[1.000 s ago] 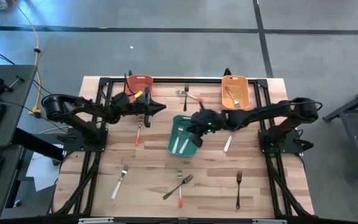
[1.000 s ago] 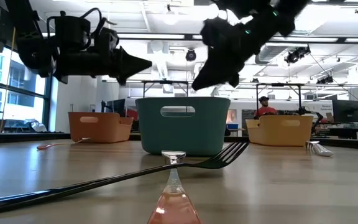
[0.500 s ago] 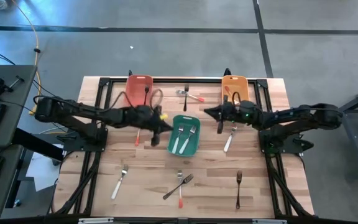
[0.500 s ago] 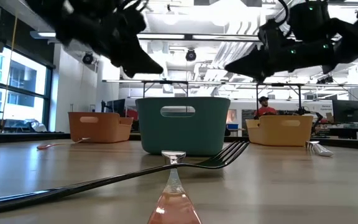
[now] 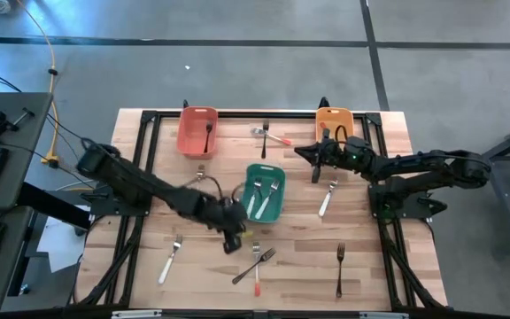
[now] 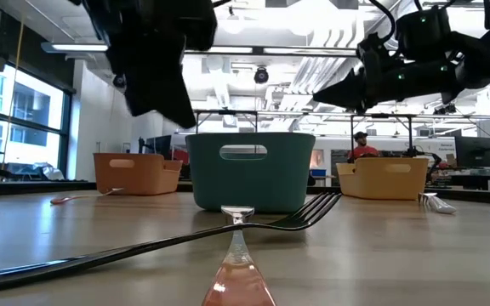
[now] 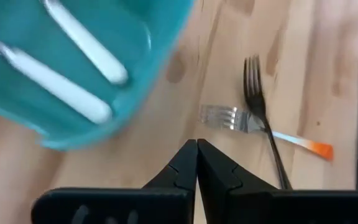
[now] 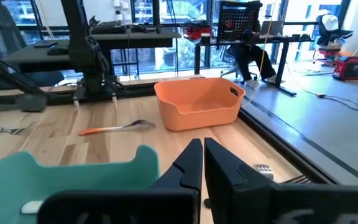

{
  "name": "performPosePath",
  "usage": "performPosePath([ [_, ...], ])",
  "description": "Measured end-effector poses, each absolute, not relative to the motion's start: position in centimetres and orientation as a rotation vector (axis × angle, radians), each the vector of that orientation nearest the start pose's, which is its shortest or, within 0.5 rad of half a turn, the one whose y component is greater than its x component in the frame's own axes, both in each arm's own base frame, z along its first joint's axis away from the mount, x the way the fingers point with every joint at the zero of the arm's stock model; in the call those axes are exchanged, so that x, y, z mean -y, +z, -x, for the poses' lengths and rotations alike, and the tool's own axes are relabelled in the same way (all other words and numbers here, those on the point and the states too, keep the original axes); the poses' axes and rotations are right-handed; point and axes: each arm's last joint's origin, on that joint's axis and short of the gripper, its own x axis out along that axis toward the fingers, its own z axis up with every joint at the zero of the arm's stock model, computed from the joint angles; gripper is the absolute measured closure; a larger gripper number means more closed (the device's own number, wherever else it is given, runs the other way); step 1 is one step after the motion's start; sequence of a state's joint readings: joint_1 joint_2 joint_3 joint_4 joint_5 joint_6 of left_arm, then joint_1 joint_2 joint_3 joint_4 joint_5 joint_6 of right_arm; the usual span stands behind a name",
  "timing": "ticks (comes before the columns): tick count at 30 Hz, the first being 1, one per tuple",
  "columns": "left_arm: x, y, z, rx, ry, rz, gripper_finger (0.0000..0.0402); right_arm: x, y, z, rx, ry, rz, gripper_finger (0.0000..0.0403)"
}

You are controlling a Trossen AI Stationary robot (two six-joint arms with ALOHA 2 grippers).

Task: Sort silverware by color (type)
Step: Put the bottom center black fork into the orange bin

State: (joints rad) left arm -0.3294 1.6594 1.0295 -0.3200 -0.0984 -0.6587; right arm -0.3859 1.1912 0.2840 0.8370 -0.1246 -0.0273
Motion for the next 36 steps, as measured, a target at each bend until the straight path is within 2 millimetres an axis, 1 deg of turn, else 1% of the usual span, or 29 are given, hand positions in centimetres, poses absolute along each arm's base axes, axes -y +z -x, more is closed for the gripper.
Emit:
performPosePath([
  [2,11.9,18.7,-32.4,-0.987,0.129,0.423,0.0390,7.8,18.6,-20.2,-0.075,-0.259,0.008,0.0403],
  [5,14.1,18.4,-33.8,-1.012,0.127,0.448,0.0369,7.5,18.5,-20.3,-0.081,-0.248,0.008,0.0403],
  [12,18.9,17.4,-36.0,-1.068,0.091,0.421,0.0304,6.8,18.6,-20.6,-0.068,-0.209,0.019,0.0403],
  [16,20.8,15.9,-36.9,-1.106,0.091,0.397,0.0273,6.2,18.5,-20.8,-0.081,-0.181,0.009,0.0403],
  [20,21.6,14.9,-37.5,-1.131,0.114,0.371,0.0260,5.5,18.5,-21.0,-0.081,-0.164,0.011,0.0403],
  [25,21.8,14.0,-37.5,-1.127,0.186,0.390,0.0264,4.9,18.4,-21.1,-0.090,-0.160,0.012,0.0403],
  [28,21.8,13.7,-37.4,-1.128,0.206,0.404,0.0277,4.7,18.4,-21.2,-0.096,-0.150,0.012,0.0403],
  [30,21.9,13.8,-37.4,-1.127,0.204,0.406,0.0293,4.5,18.3,-21.2,-0.106,-0.145,0.011,0.0403],
  [33,22.0,13.5,-37.4,-1.137,0.199,0.396,0.0328,4.4,18.1,-21.2,-0.121,-0.138,0.018,0.0403],
  [36,22.3,12.9,-37.3,-1.156,0.189,0.381,0.0366,4.4,18.0,-21.2,-0.139,-0.136,0.031,0.0403],
])
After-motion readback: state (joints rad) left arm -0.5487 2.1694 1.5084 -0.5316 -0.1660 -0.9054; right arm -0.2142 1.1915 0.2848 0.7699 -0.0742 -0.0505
